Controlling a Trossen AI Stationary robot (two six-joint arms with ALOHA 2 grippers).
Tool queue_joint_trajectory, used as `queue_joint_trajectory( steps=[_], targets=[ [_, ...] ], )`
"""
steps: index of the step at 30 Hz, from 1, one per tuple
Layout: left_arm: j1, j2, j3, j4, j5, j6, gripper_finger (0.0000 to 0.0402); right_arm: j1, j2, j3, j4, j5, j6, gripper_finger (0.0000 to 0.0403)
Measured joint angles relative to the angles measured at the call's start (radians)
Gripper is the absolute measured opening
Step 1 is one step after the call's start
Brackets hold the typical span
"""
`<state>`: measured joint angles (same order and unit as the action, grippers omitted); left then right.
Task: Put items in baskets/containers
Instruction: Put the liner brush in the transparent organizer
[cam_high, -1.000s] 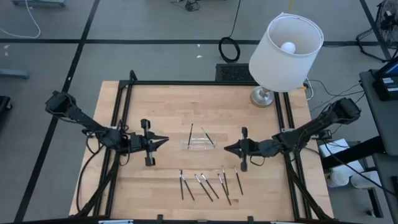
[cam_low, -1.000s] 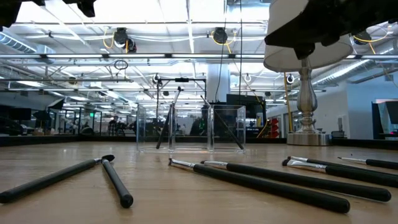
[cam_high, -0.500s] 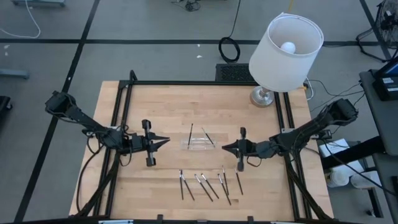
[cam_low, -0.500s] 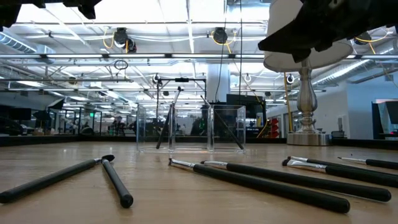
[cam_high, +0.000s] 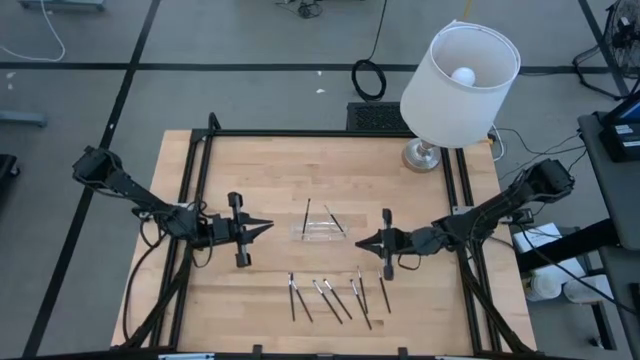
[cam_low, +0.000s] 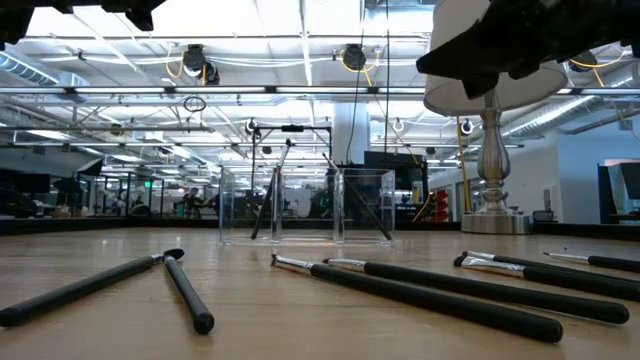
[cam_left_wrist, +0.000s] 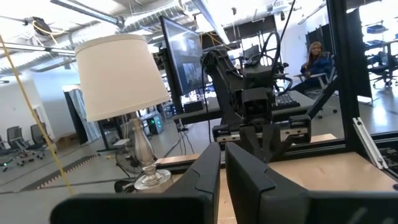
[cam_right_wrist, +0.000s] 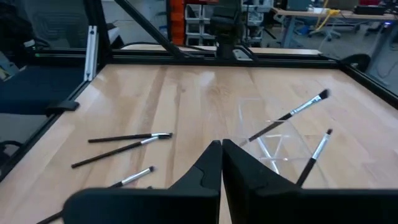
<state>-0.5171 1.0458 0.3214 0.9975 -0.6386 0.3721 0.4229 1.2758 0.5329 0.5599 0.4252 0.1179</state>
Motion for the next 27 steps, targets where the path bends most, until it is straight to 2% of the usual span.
queue_joint_trajectory(
  steps=[12, 16, 27],
  targets=[
    [0.000, 0.000, 0.000, -0.029, -0.053, -0.035, 0.0035, 0.000, 0.000, 0.000, 0.019, -0.014, -0.033, 0.0000],
    [0.000, 0.000, 0.000, -0.030, -0.052, -0.035, 0.0035, 0.000, 0.000, 0.000, 0.019, -0.067, -0.033, 0.0000],
    [0.000, 0.000, 0.000, -0.030, -0.052, -0.041, 0.0035, -0.018, 0.000, 0.000, 0.020, -0.042, -0.051, 0.0000]
  ],
)
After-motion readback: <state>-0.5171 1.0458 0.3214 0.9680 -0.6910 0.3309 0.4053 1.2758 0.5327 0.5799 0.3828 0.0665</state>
